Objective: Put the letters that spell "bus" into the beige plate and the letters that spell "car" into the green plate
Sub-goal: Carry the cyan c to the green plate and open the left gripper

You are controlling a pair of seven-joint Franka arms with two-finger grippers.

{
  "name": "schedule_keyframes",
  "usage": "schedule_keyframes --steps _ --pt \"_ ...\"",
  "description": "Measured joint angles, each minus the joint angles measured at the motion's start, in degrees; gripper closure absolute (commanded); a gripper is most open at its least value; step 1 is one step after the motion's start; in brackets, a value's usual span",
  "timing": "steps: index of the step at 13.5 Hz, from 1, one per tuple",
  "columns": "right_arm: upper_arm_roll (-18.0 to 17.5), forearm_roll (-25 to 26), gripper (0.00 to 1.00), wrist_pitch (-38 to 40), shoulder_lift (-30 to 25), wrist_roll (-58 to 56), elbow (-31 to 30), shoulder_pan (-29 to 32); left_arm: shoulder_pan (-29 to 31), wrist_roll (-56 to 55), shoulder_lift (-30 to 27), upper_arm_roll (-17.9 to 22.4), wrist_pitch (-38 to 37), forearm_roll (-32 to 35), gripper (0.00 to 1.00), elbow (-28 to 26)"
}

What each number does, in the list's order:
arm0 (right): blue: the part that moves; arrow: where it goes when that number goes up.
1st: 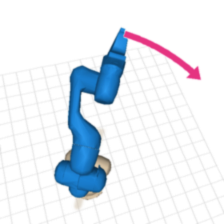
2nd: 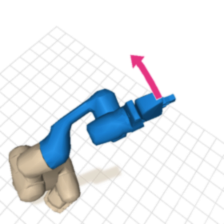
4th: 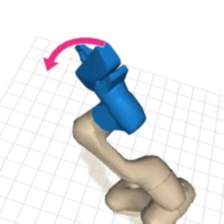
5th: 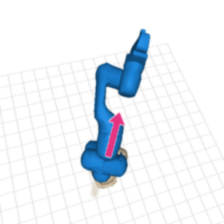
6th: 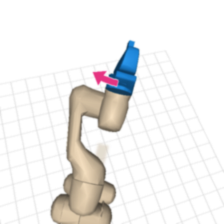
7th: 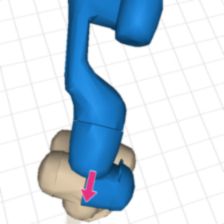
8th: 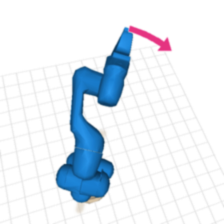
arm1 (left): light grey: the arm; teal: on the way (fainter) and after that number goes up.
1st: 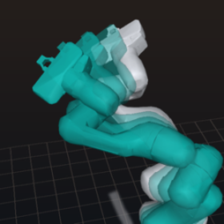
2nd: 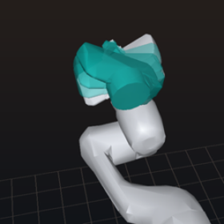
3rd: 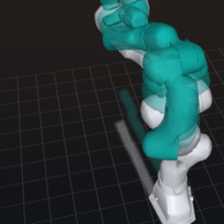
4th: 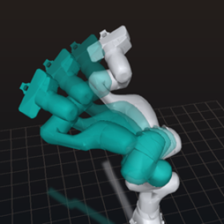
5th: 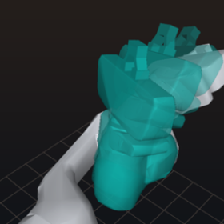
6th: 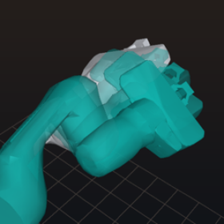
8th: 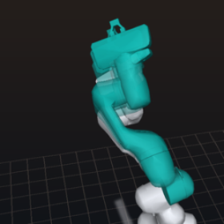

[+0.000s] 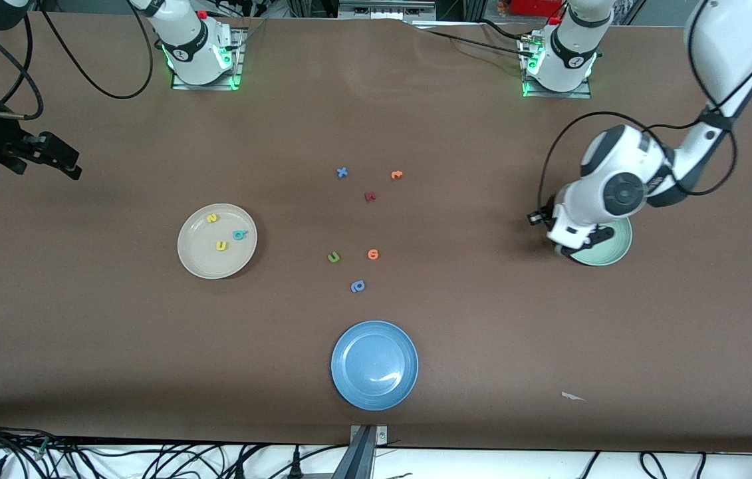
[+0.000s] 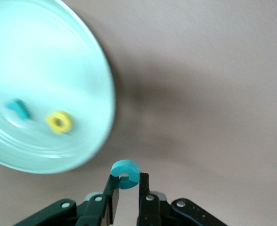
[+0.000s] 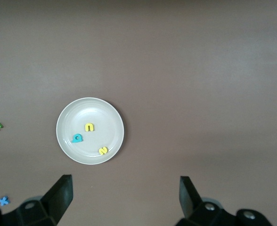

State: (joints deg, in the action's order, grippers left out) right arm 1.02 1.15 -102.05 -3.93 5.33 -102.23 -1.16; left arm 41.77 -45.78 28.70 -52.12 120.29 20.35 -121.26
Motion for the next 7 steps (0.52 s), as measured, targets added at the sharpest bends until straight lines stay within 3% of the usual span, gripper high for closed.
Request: schedule_keyframes --steps 4,5,7 --pt "-0.01 -0.18 0.0 1.02 0.6 0.0 1.27 -1.51 8.83 11.97 0.04 -0.16 -0.61 0.0 0.91 -0.03" --pt "-0.02 -0.18 0.0 1.07 0.64 0.0 1.29 -1.92 10.16 13.65 0.08 -0.12 -0.62 0.0 0.83 -0.01" --pt "-0.02 -0.18 0.0 1.17 0.96 0.0 1.32 -2.48 10.75 14.35 0.35 0.29 -0.61 0.02 0.35 0.46"
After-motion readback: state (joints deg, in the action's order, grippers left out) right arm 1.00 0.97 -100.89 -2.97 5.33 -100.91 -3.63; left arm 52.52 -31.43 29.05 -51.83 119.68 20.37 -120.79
